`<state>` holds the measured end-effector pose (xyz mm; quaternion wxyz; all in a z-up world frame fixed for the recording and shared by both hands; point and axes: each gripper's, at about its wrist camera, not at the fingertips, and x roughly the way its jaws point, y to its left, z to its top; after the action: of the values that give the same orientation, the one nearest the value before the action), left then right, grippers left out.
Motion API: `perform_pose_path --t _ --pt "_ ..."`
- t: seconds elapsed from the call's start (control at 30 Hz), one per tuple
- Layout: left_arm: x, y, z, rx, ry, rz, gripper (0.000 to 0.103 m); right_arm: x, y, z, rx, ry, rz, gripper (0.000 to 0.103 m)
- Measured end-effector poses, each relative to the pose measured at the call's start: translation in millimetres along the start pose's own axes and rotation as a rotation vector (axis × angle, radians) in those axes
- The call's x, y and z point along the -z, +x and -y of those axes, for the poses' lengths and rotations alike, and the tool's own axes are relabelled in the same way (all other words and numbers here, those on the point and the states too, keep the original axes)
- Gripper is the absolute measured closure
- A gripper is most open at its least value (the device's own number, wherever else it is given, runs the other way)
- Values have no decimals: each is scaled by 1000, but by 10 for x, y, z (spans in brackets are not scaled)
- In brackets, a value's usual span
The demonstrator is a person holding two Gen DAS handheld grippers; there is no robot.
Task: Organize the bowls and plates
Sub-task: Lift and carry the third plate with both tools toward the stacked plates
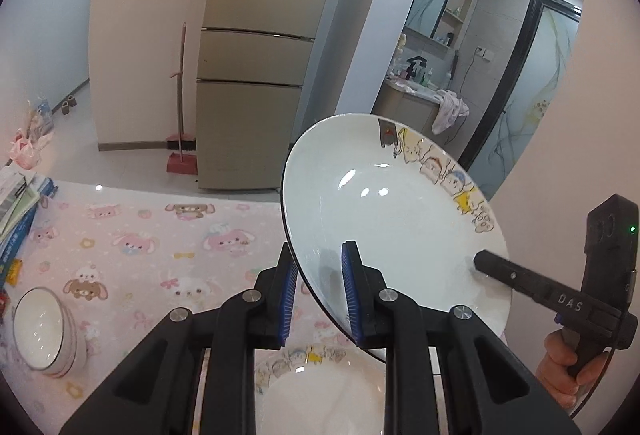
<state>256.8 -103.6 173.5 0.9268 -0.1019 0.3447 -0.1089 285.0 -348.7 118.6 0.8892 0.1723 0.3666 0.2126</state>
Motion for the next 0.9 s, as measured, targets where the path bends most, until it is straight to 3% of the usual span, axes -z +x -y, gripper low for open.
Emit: perform_pose_path --t 0.2,0.37,0.73,0.9 --pt "283 -320 -5 -3 -33 -30 79 210 -263 -125 -34 -21 24 85" --pt "639 -494 -29 -52 -28 -47 79 556 -328 -176 -38 -30 -5 85" --pt "1242 -521 -211 -43 -58 -128 79 1125 -323 -201 -14 -15 -68 84" --pt "1479 -447 -331 -4 -80 -168 79 1322 -300 -183 2 -17 -86 84"
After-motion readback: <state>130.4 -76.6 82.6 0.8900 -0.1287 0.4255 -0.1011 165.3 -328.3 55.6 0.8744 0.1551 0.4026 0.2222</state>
